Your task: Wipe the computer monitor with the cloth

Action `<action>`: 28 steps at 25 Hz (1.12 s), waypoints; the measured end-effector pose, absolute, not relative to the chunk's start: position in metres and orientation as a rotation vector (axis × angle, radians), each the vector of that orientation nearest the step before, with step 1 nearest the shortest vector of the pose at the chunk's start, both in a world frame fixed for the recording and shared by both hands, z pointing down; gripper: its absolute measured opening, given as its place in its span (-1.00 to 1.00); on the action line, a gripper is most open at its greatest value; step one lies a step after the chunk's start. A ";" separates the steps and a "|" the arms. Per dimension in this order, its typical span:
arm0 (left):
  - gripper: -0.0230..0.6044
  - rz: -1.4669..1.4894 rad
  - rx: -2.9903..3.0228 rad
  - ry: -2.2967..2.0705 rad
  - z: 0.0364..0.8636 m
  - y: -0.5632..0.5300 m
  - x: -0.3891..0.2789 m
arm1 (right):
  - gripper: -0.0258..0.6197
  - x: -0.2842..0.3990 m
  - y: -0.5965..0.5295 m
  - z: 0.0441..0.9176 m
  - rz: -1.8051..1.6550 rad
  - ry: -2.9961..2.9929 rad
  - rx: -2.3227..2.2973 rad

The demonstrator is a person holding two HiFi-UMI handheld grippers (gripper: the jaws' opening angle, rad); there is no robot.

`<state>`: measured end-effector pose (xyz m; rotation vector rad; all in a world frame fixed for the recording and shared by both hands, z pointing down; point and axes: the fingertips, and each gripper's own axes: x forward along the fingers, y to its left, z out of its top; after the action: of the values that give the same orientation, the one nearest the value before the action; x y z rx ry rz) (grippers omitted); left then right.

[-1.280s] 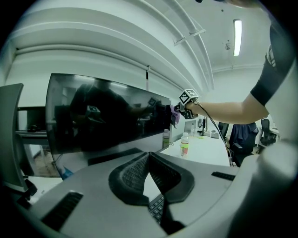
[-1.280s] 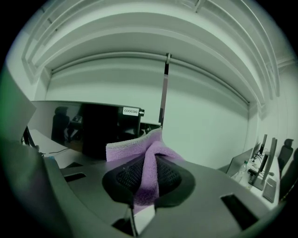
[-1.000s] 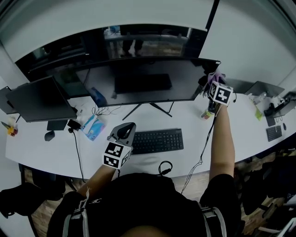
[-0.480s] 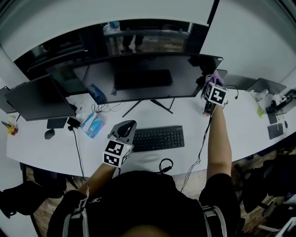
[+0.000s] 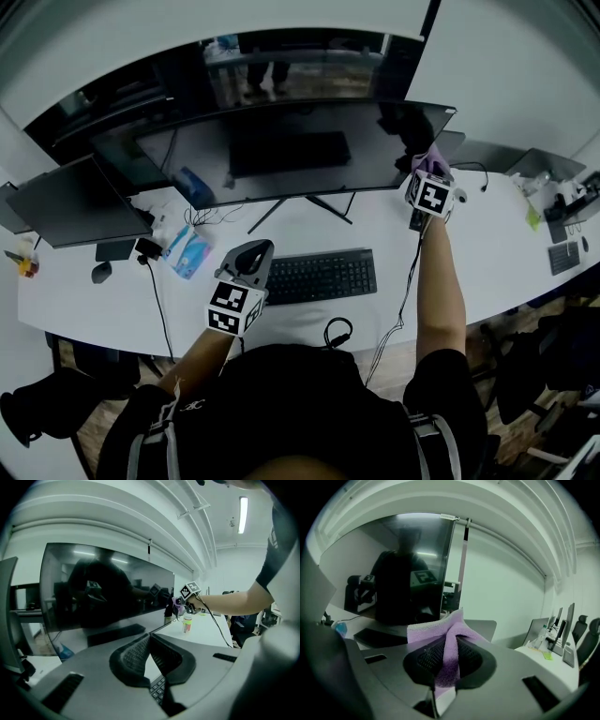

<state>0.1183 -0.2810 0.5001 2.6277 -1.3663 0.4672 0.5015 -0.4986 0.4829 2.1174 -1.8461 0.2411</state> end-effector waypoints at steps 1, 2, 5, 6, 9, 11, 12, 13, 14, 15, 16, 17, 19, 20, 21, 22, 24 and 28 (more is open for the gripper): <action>-0.89 0.471 2.625 -1.366 0.501 -0.283 0.118 | -0.71 0.502 -0.499 0.488 0.261 -1.850 2.117; -0.89 0.476 2.622 -1.364 0.502 -0.284 0.118 | -0.71 0.502 -0.500 0.493 0.294 -1.859 2.119; -0.89 0.487 2.616 -1.356 0.506 -0.289 0.120 | -0.71 0.502 -0.502 0.512 0.387 -1.872 2.120; -0.89 0.491 2.612 -1.354 0.507 -0.291 0.121 | -0.71 0.502 -0.503 0.518 0.402 -1.869 2.119; -0.89 0.500 2.596 -1.352 0.513 -0.295 0.119 | -0.71 0.502 -0.504 0.535 0.427 -1.858 2.108; -0.89 0.506 2.584 -1.352 0.517 -0.298 0.117 | -0.71 0.501 -0.504 0.547 0.447 -1.852 2.094; -0.89 0.509 2.578 -1.352 0.519 -0.300 0.117 | -0.71 0.501 -0.505 0.553 0.457 -1.850 2.087; -0.89 0.513 2.575 -1.352 0.520 -0.302 0.116 | -0.71 0.501 -0.506 0.559 0.466 -1.847 2.082; -0.89 0.516 2.572 -1.351 0.522 -0.304 0.116 | -0.71 0.501 -0.506 0.565 0.476 -1.844 2.077; -0.89 0.519 2.570 -1.349 0.524 -0.306 0.117 | -0.71 0.501 -0.507 0.571 0.486 -1.842 2.072; -0.89 0.523 2.569 -1.346 0.525 -0.308 0.117 | -0.71 0.501 -0.508 0.576 0.494 -1.839 2.067; -0.89 0.527 2.567 -1.344 0.527 -0.310 0.117 | -0.71 0.501 -0.509 0.582 0.500 -1.835 2.061; -0.89 0.535 2.565 -1.337 0.530 -0.312 0.117 | -0.71 0.500 -0.509 0.593 0.509 -1.824 2.045; -0.89 0.540 2.564 -1.333 0.532 -0.313 0.116 | -0.71 0.499 -0.509 0.598 0.516 -1.819 2.036; -0.89 0.544 2.563 -1.328 0.534 -0.314 0.116 | -0.71 0.499 -0.509 0.603 0.524 -1.815 2.027; -0.89 0.549 2.561 -1.324 0.536 -0.315 0.116 | -0.71 0.498 -0.510 0.608 0.532 -1.812 2.019; -0.89 0.553 2.557 -1.319 0.538 -0.318 0.116 | -0.71 0.497 -0.511 0.618 0.549 -1.808 2.008; -0.89 0.558 2.550 -1.319 0.538 -0.322 0.118 | -0.71 0.497 -0.512 0.633 0.576 -1.792 1.987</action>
<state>0.1176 -0.3217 0.5383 2.5504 -1.3195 0.5579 0.4971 -0.5116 0.6334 1.9872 -1.7920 0.5762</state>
